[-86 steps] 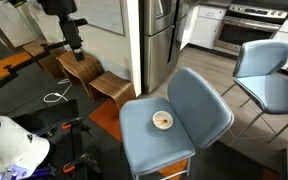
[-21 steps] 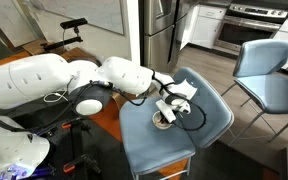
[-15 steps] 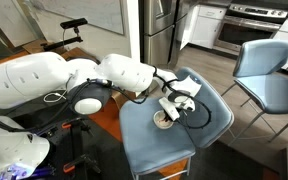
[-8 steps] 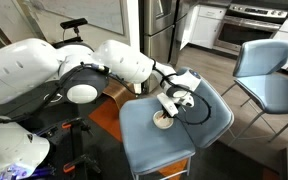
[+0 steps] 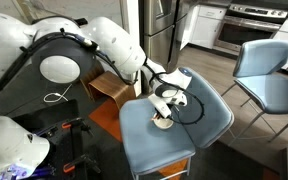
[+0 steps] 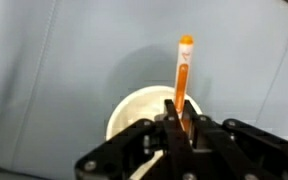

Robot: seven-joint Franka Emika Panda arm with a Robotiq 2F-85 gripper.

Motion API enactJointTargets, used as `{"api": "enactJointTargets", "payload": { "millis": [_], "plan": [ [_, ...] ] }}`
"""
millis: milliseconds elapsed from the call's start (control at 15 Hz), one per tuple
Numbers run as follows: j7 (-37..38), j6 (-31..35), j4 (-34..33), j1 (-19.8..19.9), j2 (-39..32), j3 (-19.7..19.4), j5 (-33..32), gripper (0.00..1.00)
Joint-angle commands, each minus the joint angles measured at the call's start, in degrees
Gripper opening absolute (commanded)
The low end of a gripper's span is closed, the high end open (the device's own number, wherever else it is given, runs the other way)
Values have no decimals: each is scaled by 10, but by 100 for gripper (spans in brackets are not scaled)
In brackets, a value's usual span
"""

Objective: Take the orange marker out of the white bowl

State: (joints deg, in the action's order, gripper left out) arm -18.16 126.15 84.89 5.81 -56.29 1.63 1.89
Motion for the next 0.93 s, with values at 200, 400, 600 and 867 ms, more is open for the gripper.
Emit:
{"api": "enactJointTargets", "payload": {
  "millis": [200, 400, 600, 867],
  "plan": [
    [75, 121, 253, 42, 145, -1, 55, 3],
    [71, 154, 367, 79, 218, 6, 118, 3],
    [75, 157, 423, 102, 262, 2, 187, 3],
    [117, 183, 416, 97, 275, -9, 259, 3]
  ]
}}
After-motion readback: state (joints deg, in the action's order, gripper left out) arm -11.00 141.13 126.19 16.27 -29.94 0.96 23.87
